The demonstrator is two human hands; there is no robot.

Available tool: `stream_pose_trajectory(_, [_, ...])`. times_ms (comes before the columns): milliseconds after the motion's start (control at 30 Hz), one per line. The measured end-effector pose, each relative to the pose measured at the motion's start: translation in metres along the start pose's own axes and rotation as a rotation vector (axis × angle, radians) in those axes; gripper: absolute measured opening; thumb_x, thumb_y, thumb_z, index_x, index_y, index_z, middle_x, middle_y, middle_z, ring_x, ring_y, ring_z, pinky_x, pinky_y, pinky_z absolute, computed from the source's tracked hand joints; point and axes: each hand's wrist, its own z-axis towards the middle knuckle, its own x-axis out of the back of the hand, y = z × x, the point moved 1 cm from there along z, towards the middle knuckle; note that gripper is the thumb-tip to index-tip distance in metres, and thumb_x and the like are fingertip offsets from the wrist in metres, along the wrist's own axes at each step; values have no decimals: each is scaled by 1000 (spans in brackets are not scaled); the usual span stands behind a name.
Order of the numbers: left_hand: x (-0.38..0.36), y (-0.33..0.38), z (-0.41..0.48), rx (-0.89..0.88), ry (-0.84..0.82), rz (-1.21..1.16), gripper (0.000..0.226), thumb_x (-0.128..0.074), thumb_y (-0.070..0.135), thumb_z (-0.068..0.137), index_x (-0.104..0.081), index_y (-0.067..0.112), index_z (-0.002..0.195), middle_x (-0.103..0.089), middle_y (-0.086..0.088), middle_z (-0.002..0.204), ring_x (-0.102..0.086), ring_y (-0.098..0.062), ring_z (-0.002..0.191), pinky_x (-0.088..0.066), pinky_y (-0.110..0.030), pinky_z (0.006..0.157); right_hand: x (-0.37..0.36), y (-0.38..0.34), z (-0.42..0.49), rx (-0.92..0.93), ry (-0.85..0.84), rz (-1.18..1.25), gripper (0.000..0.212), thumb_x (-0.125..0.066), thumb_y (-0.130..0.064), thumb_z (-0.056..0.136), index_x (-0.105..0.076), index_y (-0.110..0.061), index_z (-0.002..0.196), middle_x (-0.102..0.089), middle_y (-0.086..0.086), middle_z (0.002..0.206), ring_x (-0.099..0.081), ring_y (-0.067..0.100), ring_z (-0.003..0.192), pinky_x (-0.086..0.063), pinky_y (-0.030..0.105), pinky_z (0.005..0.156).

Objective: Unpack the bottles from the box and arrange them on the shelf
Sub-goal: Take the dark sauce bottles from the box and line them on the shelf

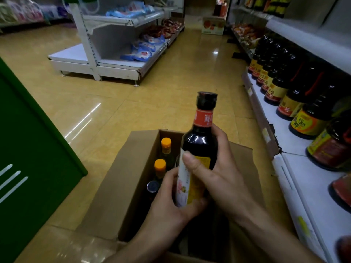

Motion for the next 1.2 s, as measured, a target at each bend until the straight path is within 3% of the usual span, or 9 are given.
stream_pose_trajectory(133, [8,8,5,-6,-155,-23,69,-87,27,73,-54,39,132,-71,8,119,-70,-15,113,-60,-33,91,13,-1,3,2,-40,134,73,-74,-46,76,-42,-46,142,-63,-20,127,-63,-1,117,-55,39,97])
stream_pose_trajectory(300, [7,17,8,-25,-302,-58,65,-88,22,76,-53,32,130,-74,6,112,-72,-16,108,-58,-24,83,21,-5,3,11,-131,257,70,-78,-38,75,-51,-28,139,-69,-8,120,-69,13,114,-58,28,85])
stream_pose_trajectory(500, [14,23,9,2,-403,-68,64,-80,28,72,-54,28,131,-72,-2,122,-70,-21,115,-58,-30,91,25,-8,3,-32,-203,436,63,-72,-29,78,-54,-11,135,-67,18,128,-69,32,114,-59,40,89])
stream_pose_trajectory(567, [11,22,7,-13,-365,-59,63,-83,29,72,-55,29,129,-73,-2,121,-71,-22,113,-58,-31,90,25,-8,2,-40,-208,430,62,-68,-34,78,-55,-13,135,-68,15,126,-70,30,113,-58,39,88])
stream_pose_trajectory(700, [1,18,6,-71,-175,-43,57,-84,28,76,-55,32,125,-74,6,109,-73,-15,103,-60,-25,80,21,-6,5,-70,-201,281,60,-64,-53,84,-52,-38,141,-68,-6,130,-66,16,121,-54,41,98])
stream_pose_trajectory(833, [1,15,11,-127,-106,-67,55,-75,25,87,-51,26,137,-71,1,124,-69,-18,116,-59,-36,94,11,-1,6,-52,-153,139,64,-60,-50,84,-44,-39,144,-72,-22,115,-70,-1,108,-59,28,89])
stream_pose_trajectory(1000, [-1,14,17,-186,-110,-72,51,-68,24,94,-50,25,142,-68,2,131,-65,-15,123,-55,-34,102,13,8,14,-79,-81,181,71,-64,-48,81,-43,-28,146,-72,-12,123,-71,3,110,-59,32,92])
stream_pose_trajectory(1100, [-1,11,23,-193,-110,-76,48,-62,22,99,-48,23,145,-67,1,135,-63,-15,126,-53,-38,106,17,15,19,-137,-68,262,62,-66,-40,83,-49,-20,138,-76,-4,118,-74,12,107,-60,31,87])
stream_pose_trajectory(1200, [-1,5,33,-177,-106,-93,51,-63,19,95,-49,22,144,-68,-1,134,-65,-17,125,-52,-43,106,19,24,24,-163,-52,270,55,-66,-38,85,-54,-21,136,-75,1,121,-73,17,110,-59,40,93])
